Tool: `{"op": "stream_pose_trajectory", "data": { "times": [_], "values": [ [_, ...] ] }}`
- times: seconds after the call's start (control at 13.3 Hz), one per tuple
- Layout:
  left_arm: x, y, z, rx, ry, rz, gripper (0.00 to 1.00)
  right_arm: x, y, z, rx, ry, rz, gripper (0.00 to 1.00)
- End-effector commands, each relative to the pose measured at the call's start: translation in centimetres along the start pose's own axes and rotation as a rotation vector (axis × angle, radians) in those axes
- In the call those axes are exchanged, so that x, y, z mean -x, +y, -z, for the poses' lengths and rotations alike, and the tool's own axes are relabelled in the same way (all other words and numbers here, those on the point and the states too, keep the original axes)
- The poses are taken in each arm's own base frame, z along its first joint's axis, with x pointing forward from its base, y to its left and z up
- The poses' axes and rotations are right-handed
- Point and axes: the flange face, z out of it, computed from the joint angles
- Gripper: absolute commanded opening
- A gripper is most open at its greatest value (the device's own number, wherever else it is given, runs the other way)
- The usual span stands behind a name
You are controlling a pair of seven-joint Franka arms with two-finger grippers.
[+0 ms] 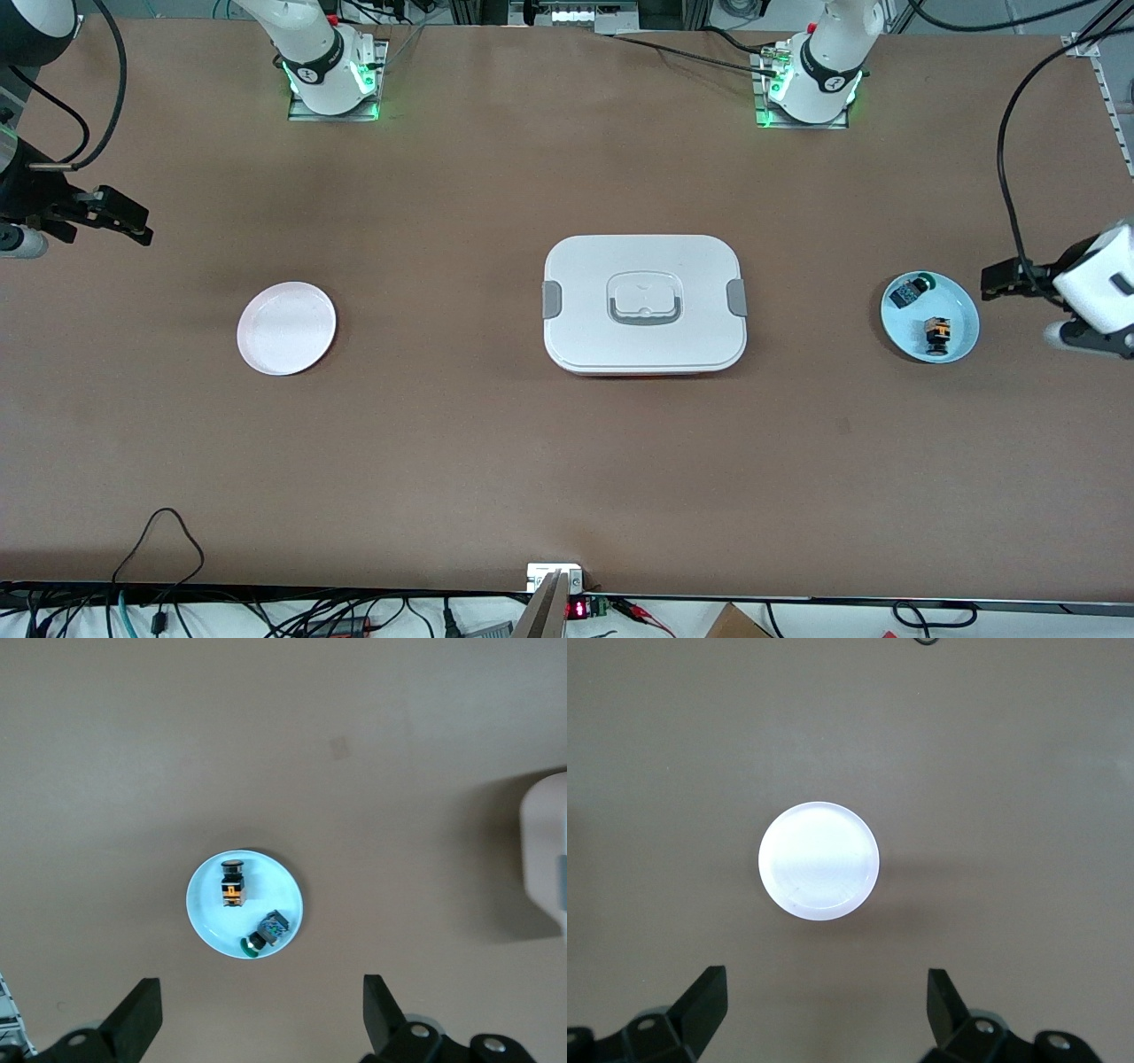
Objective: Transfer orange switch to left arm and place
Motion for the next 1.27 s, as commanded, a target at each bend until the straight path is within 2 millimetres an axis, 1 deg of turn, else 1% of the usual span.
{"op": "stream_pose_trajectory", "data": {
  "times": [0.0, 0.07, 0.15, 0.22, 0.3, 0.37, 0.45, 0.52, 0.6, 0.67, 0.75, 0.9, 1.05, 1.2],
  "values": [
    [1.6, 1.1, 2.6, 0.028, 0.022, 0.048, 1.0, 0.1, -0.3, 1.0, 0.004, 0.02, 0.025, 1.0],
    [2.0, 1.9, 3.0, 0.063, 0.007, 0.072, 1.0, -0.1, -0.7, 1.5, 0.006, 0.03, 0.033, 1.0],
    [3.1, 2.8, 4.5, 0.09, 0.03, 0.086, 1.0, -0.1, -0.9, 1.9, 0.006, 0.038, 0.034, 1.0],
    [3.9, 4.1, 5.0, 0.087, 0.027, 0.117, 1.0, -0.1, -1.0, 1.9, 0.003, 0.039, 0.036, 1.0],
    [4.9, 4.8, 5.4, 0.077, 0.028, 0.155, 1.0, 0.0, -1.0, 2.0, -0.002, 0.03, 0.036, 1.0],
    [5.7, 5.3, 5.2, 0.089, 0.032, 0.169, 1.0, 0.2, -1.1, 2.5, -0.005, 0.02, 0.038, 1.0],
    [6.8, 4.7, 4.3, 0.092, 0.057, 0.19, 1.0, 0.4, -1.1, 2.6, -0.005, 0.001, 0.037, 1.0],
    [7.5, 4.7, 3.4, 0.089, 0.081, 0.196, 1.0, 0.4, -1.2, 2.5, -0.005, -0.006, 0.039, 1.0],
    [7.7, 4.7, 3.0, 0.089, 0.083, 0.199, 1.0, 0.4, -1.3, 2.5, -0.005, -0.006, 0.041, 1.0],
    [7.7, 4.5, 3.1, 0.089, 0.086, 0.202, 1.0, 0.4, -1.6, 2.5, -0.006, -0.006, 0.045, 1.0],
    [7.6, 4.5, 3.7, 0.088, 0.099, 0.203, 1.0, 0.4, -1.6, 2.5, -0.007, -0.006, 0.044, 1.0],
    [7.5, 4.6, 3.7, 0.085, 0.101, 0.198, 1.0, 0.4, -1.5, 2.5, -0.009, -0.005, 0.042, 1.0],
    [7.5, 4.0, 3.8, 0.074, 0.111, 0.19, 1.0, 0.3, -1.4, 2.4, -0.009, -0.008, 0.04, 1.0],
    [6.6, 3.8, 3.8, 0.072, 0.119, 0.19, 1.0, 0.4, -1.4, 2.4, -0.007, -0.009, 0.041, 1.0]
  ]
}}
